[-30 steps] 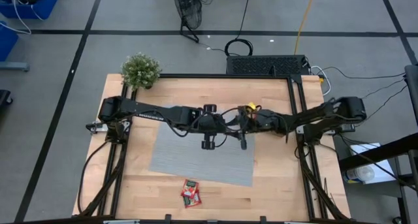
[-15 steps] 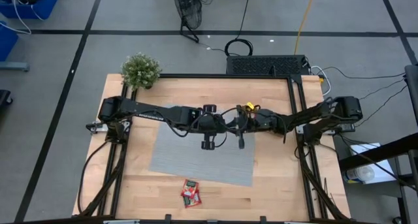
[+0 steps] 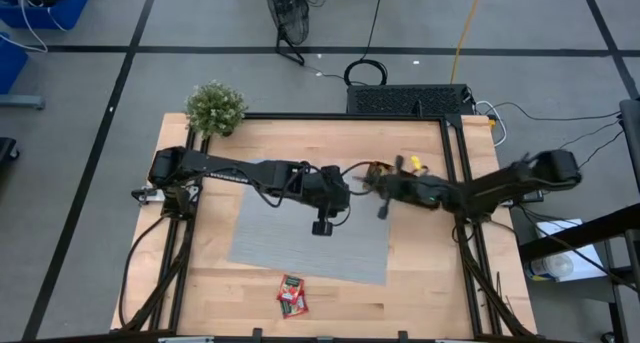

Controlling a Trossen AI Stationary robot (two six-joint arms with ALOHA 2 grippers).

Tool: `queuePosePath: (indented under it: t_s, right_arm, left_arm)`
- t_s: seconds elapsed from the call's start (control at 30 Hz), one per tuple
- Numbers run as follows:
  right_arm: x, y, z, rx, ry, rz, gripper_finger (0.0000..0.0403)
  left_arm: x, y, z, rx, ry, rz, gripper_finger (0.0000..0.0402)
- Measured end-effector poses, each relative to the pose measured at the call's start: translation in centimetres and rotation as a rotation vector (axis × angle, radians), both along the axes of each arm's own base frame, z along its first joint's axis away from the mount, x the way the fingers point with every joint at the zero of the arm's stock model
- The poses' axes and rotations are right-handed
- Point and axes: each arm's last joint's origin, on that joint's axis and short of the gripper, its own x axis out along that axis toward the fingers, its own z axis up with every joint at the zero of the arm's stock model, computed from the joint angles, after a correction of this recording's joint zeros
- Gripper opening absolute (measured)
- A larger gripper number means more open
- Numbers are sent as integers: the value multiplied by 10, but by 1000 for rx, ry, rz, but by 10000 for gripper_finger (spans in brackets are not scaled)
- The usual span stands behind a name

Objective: Pick & Place Tea
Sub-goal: Put the red tea bag into the middle section of the wooden organizer

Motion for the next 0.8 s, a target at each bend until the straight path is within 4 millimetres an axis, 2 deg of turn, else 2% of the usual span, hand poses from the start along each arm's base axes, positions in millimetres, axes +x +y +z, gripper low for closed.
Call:
queuePosePath:
  t_s: [0.1,0.17,0.27,0.37,0.53,0.67,0.8]
  right_arm:
    - [-29,12,-6,-7,-32,-112,0]
    - [-50,18,-17,18,-44,-183,0]
    - [-71,24,-27,72,-82,-233,0]
    - [-77,29,-24,79,-110,-288,0]
    - [-82,35,-34,3,10,-299,0]
    - [-81,37,-32,-19,64,-410,0]
    - [-77,39,-27,31,103,-400,0]
  left_arm:
    - [0,0,0,-2,2,-5,74]
    - [0,0,0,7,0,-18,68]
    - [0,3,0,14,-6,-23,55]
    - [3,9,3,-10,-42,-37,42]
    - [4,18,3,-59,-49,-49,23]
    - [3,21,2,-73,-38,-32,7]
    - [4,21,3,-70,-48,-40,7]
